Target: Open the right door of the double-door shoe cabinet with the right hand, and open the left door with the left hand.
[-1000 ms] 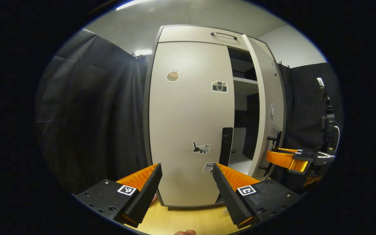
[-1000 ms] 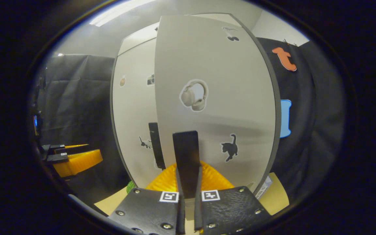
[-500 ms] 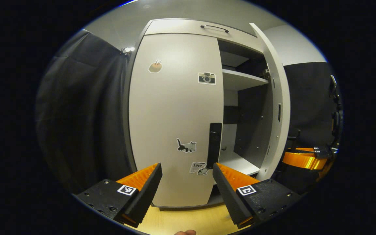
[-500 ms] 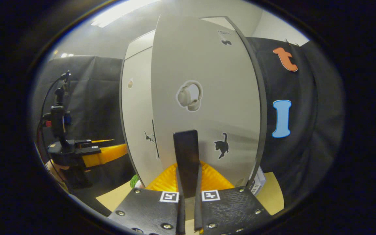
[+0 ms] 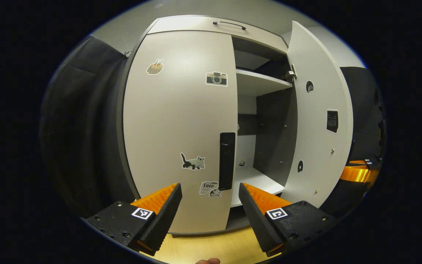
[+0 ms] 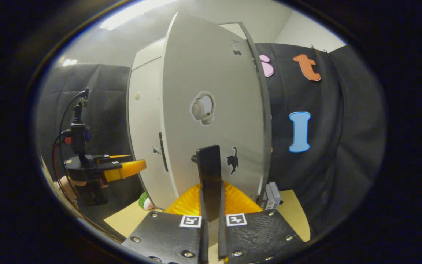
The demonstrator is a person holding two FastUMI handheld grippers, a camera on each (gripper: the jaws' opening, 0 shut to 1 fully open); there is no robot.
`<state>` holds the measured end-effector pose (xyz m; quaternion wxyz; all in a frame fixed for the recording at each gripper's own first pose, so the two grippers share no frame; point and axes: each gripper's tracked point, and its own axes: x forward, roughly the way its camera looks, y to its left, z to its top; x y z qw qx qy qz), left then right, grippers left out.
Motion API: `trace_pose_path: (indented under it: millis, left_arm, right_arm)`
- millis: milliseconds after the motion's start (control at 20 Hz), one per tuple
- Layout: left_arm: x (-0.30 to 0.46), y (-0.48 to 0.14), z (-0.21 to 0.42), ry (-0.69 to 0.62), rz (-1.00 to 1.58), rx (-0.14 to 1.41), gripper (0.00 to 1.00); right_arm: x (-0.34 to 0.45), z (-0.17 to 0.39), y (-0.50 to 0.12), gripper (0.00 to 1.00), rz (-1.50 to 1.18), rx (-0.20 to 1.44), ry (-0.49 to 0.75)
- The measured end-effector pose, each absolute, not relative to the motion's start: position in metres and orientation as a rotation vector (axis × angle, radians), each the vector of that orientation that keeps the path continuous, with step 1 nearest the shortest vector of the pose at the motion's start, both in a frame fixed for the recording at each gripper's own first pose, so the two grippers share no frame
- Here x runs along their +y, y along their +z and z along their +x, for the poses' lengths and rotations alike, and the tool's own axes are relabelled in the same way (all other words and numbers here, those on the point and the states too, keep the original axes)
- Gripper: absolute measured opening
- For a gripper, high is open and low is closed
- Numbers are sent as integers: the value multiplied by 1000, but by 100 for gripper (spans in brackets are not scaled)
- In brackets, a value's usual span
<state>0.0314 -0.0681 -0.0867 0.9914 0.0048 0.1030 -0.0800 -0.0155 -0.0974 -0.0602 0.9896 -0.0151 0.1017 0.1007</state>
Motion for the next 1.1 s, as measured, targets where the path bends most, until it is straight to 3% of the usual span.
trace_pose_path:
  millis: [50, 550, 900, 1100]
  left_arm:
    - [-69, -87, 31, -162, 12, 207, 96]
    - [-89, -95, 33, -192, 11, 220, 96]
    - [-93, -99, 39, -187, 13, 230, 97]
    - [-90, -101, 54, -173, 27, 230, 97]
  right_arm:
    - [-104, -20, -59, 10, -33, 206, 180]
    - [-197, -30, -53, 9, -44, 188, -35]
    - [-226, -41, -59, 6, 109, 157, -37]
    - [-243, -60, -56, 6, 82, 130, -109]
